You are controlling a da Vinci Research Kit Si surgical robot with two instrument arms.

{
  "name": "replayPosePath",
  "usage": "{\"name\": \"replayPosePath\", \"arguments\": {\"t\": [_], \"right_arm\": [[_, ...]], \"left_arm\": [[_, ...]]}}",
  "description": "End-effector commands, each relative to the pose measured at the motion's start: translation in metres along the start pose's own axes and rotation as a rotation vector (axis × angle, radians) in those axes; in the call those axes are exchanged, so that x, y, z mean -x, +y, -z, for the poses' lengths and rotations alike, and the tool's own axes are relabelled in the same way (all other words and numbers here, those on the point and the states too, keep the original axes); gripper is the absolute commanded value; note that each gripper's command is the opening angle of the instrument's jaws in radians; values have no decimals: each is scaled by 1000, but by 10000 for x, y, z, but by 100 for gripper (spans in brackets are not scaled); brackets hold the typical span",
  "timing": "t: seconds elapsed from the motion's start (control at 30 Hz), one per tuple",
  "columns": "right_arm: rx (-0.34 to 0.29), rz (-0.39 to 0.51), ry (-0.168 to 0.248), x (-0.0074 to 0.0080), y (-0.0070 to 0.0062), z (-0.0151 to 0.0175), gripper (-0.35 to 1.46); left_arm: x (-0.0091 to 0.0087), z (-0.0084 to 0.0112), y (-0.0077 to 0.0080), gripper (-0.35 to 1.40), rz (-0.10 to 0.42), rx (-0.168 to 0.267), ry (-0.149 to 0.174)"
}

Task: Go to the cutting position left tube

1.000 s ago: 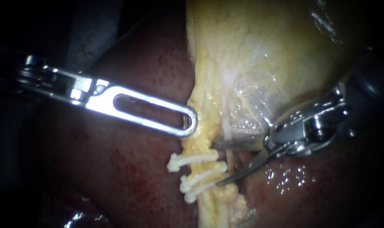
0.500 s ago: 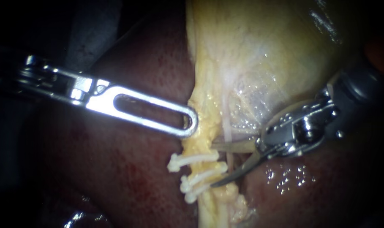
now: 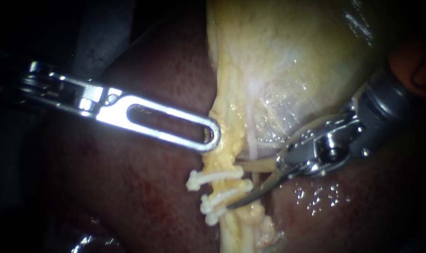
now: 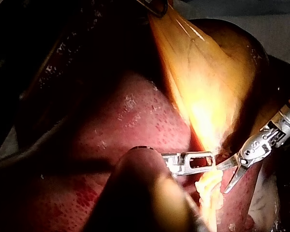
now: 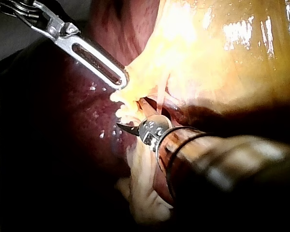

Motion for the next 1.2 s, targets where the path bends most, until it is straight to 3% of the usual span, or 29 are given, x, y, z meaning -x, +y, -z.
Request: {"name": "replayPosePath", "arguments": {"t": [0.03, 0.47, 0.6, 0.8, 1.2], "right_arm": [[1, 0, 3, -1, 0, -1, 91], [-15, -15, 13, 5, 3, -19, 82], [-49, -23, 6, 6, 4, -25, 77], [-73, -42, 35, 5, 5, -28, 52], [-80, -63, 46, 2, 4, -27, 52]], "left_arm": [[0, 0, 0, -35, 0, 0, 0], [0, -2, 1, -35, -1, 1, -1], [0, -3, 1, -35, -1, 1, -1], [0, -3, 1, -35, -1, 1, -2], [0, -3, 1, -35, -1, 2, -2]]}}
